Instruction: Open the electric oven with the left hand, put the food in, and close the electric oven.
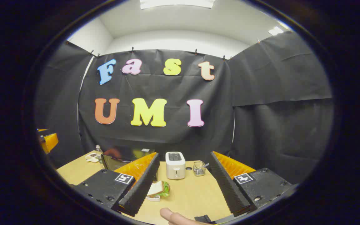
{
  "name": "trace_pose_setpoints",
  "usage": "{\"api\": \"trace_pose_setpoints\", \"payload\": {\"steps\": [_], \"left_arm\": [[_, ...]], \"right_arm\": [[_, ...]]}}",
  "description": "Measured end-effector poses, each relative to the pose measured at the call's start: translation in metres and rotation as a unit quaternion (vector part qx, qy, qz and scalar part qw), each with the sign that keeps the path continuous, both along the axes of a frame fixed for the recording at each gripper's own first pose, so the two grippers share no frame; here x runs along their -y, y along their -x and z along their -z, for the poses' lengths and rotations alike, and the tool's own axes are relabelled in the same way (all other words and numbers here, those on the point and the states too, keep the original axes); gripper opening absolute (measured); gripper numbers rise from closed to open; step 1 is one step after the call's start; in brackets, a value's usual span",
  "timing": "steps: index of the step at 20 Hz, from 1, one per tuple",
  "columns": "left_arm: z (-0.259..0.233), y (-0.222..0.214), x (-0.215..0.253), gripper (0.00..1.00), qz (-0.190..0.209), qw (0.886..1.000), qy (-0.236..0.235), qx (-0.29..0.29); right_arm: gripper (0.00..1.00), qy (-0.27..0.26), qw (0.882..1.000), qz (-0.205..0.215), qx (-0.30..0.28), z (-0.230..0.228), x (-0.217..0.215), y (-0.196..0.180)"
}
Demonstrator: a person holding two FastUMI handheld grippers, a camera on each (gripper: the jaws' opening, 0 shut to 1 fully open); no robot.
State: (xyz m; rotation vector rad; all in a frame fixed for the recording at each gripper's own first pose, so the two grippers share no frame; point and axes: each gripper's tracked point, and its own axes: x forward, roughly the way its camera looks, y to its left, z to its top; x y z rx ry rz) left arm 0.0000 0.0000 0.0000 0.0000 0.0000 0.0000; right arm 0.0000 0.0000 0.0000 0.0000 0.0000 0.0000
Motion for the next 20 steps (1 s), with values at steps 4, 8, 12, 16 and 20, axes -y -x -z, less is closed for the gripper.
{"api": "trace_pose_setpoints", "payload": {"steps": [4, 8, 12, 16, 20], "left_arm": [[0.001, 0.004, 0.003, 0.93, 0.006, 1.000, -0.014, -0.003], [-0.002, 0.002, 0.010, 0.93, 0.009, 1.000, -0.021, 0.001], [-0.003, -0.001, 0.013, 0.93, 0.009, 1.000, -0.015, -0.001], [0.003, -0.003, 0.027, 0.93, 0.033, 0.999, 0.007, -0.010], [0.014, -0.022, 0.030, 0.93, 0.040, 0.999, -0.001, -0.014]], "right_arm": [[0.94, -0.006, 1.000, -0.007, 0.017, -0.013, 0.002, 0.010], [0.94, -0.011, 1.000, -0.004, 0.029, -0.021, 0.006, 0.015], [0.94, -0.013, 0.999, 0.005, 0.035, -0.023, 0.018, 0.018], [0.94, -0.012, 0.999, 0.012, 0.044, -0.024, 0.028, 0.019], [1.00, -0.005, 0.997, 0.035, 0.074, -0.021, 0.040, 0.021]]}}
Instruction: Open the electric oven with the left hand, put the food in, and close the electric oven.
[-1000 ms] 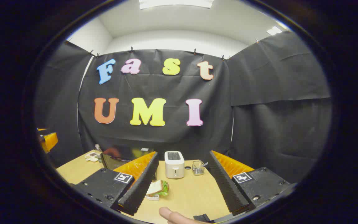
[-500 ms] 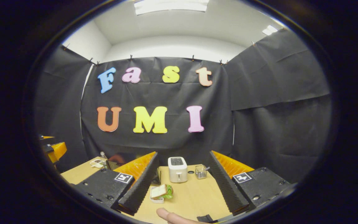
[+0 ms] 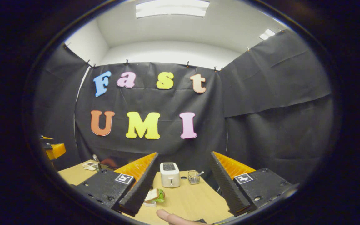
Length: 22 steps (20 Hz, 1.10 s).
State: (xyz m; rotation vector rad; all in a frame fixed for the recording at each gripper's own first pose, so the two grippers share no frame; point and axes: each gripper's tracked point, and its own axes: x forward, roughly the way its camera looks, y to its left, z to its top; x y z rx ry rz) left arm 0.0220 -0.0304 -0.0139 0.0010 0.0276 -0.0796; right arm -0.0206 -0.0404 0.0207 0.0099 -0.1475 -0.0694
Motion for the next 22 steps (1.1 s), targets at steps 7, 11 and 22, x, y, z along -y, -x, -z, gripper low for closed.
{"api": "trace_pose_setpoints", "payload": {"steps": [7, 11, 22], "left_arm": [[0.036, -0.085, 0.024, 0.93, 0.022, 0.999, -0.031, -0.027], [0.066, -0.142, 0.041, 0.94, 0.031, 0.997, -0.031, -0.056], [0.176, -0.277, 0.076, 0.95, 0.034, 0.983, -0.013, -0.180]], "right_arm": [[1.00, -0.022, 0.999, -0.030, 0.012, 0.011, 0.000, 0.002], [1.00, -0.023, 0.999, -0.027, 0.006, 0.016, 0.013, -0.011], [1.00, -0.024, 0.999, -0.022, 0.007, 0.030, 0.044, -0.030]]}}
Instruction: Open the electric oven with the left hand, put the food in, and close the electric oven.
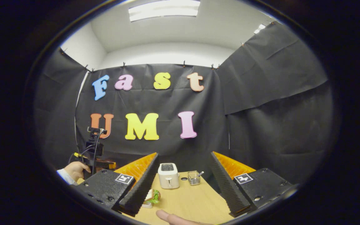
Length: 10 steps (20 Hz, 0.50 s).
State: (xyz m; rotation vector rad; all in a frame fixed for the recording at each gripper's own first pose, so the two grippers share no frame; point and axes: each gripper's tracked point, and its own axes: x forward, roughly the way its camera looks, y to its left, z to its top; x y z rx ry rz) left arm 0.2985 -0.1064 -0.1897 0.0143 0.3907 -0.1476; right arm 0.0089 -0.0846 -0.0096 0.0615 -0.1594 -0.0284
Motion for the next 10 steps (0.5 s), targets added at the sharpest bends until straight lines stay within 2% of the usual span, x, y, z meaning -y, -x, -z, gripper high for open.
{"api": "trace_pose_setpoints", "payload": {"steps": [1, 2, 5, 6, 8, 9, 10], "left_arm": [[0.008, -0.009, -0.002, 0.95, -0.004, 1.000, -0.005, -0.010], [0.016, -0.016, -0.009, 0.96, -0.017, 1.000, -0.013, -0.020], [0.030, -0.029, -0.011, 0.96, -0.022, 0.999, -0.013, -0.031], [0.031, -0.033, -0.010, 0.96, -0.023, 0.999, -0.010, -0.029], [0.034, -0.035, -0.008, 0.97, -0.026, 0.999, -0.012, -0.035], [0.040, -0.029, -0.007, 0.97, -0.027, 0.998, -0.015, -0.056], [0.038, -0.029, -0.005, 0.87, -0.022, 0.998, -0.014, -0.050]], "right_arm": [[1.00, 0.002, 1.000, 0.001, 0.001, 0.001, 0.003, -0.001], [0.94, 0.004, 1.000, 0.004, 0.002, 0.002, 0.008, -0.002], [0.93, 0.005, 1.000, 0.025, 0.011, 0.004, 0.026, -0.007], [1.00, 0.003, 1.000, 0.028, 0.010, 0.006, 0.029, -0.009], [1.00, -0.001, 1.000, 0.023, -0.001, 0.016, 0.026, -0.013], [1.00, -0.003, 1.000, 0.021, -0.007, 0.020, 0.025, -0.014], [1.00, -0.005, 1.000, 0.019, -0.012, 0.023, 0.024, -0.016]]}}
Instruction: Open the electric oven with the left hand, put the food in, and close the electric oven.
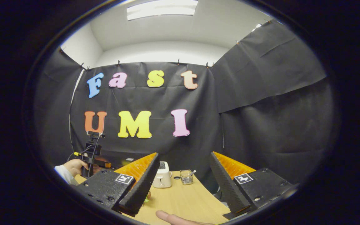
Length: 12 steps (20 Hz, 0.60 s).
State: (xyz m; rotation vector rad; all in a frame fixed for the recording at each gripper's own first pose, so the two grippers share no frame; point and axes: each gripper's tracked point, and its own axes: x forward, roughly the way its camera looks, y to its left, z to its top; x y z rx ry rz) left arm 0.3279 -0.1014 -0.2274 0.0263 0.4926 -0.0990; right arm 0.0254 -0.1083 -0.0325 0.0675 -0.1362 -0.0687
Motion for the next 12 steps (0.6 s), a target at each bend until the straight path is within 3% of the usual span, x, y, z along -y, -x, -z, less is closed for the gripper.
{"api": "trace_pose_setpoints", "payload": {"steps": [1, 2, 3, 4, 5, 11, 12], "left_arm": [[0.004, 0.003, -0.002, 0.87, 0.001, 1.000, -0.003, -0.014], [0.000, 0.003, -0.002, 0.99, 0.001, 1.000, -0.002, -0.010], [0.002, 0.005, -0.002, 0.88, 0.000, 1.000, -0.001, -0.017], [0.001, 0.008, -0.002, 0.99, -0.003, 1.000, 0.001, -0.016], [0.001, 0.010, -0.002, 0.99, -0.004, 1.000, 0.000, -0.020], [0.003, 0.040, -0.004, 0.99, 0.000, 1.000, -0.005, -0.014], [0.005, 0.047, -0.003, 0.99, 0.000, 1.000, -0.005, -0.013]], "right_arm": [[1.00, 0.001, 1.000, -0.002, -0.007, 0.004, -0.002, -0.001], [1.00, 0.002, 1.000, -0.005, -0.013, 0.007, -0.005, -0.002], [1.00, 0.004, 1.000, -0.008, -0.014, 0.009, -0.008, -0.001], [0.94, 0.008, 1.000, -0.012, -0.014, 0.008, -0.011, -0.001], [1.00, 0.015, 1.000, -0.011, -0.016, 0.009, -0.011, -0.001], [1.00, 0.022, 0.999, -0.007, -0.031, 0.006, -0.012, 0.011], [0.94, 0.023, 0.999, -0.007, -0.028, 0.002, -0.014, 0.016]]}}
